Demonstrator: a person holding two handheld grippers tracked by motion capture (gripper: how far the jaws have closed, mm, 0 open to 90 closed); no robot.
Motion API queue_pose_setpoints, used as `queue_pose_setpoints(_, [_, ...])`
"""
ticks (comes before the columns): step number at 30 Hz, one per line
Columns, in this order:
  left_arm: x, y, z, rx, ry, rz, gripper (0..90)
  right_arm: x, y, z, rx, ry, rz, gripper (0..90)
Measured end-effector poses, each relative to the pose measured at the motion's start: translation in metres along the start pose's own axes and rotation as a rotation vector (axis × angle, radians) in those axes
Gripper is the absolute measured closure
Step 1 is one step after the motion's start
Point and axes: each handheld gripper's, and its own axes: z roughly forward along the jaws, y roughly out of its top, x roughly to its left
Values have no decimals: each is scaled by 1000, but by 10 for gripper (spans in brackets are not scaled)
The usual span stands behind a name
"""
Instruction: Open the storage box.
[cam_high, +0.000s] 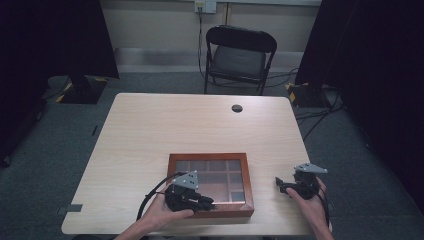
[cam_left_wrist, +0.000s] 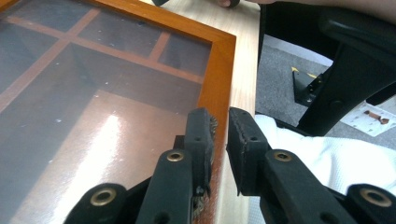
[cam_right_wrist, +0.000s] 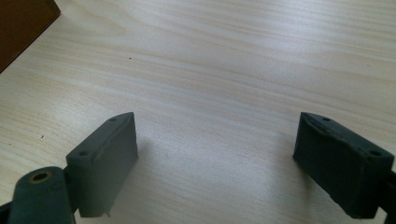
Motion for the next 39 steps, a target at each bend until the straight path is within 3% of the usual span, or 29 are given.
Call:
queue_pose_setpoints(3, [1, -1, 0, -11, -5, -10, 779, 0, 0, 0, 0, 0, 0, 125])
queue_pose_setpoints(5, [0, -2, 3, 40, 31, 12, 734, 0, 0, 0, 0, 0, 0, 126])
queue_pose_setpoints(6, [1, -3, 4, 30, -5, -2, 719, 0, 0, 0, 0, 0, 0, 125])
queue_pose_setpoints(7, [1, -3, 4, 30, -5, -2, 740, 0, 0, 0, 0, 0, 0, 125])
queue_pose_setpoints(9, [-2, -2, 5, 44, 29, 38, 770, 0, 0, 0, 0, 1, -1, 125])
queue_pose_setpoints(12, [-1, -2, 5, 43, 36, 46, 809, 0, 0, 0, 0, 1, -1, 125])
queue_pose_setpoints(17, [-4, -1, 5, 49, 59, 77, 810, 0, 0, 0, 0, 1, -1, 125])
queue_pose_setpoints(20, [-4, -2, 6, 37, 53, 61, 809, 0, 0, 0, 0, 1, -2, 125])
queue_pose_setpoints(24, [-3, -2, 5, 44, 50, 83, 809, 0, 0, 0, 0, 1, -3, 125])
queue_pose_setpoints(39, [3, 1, 6, 51, 4, 6, 823, 0, 1, 1, 0, 1, -3, 126])
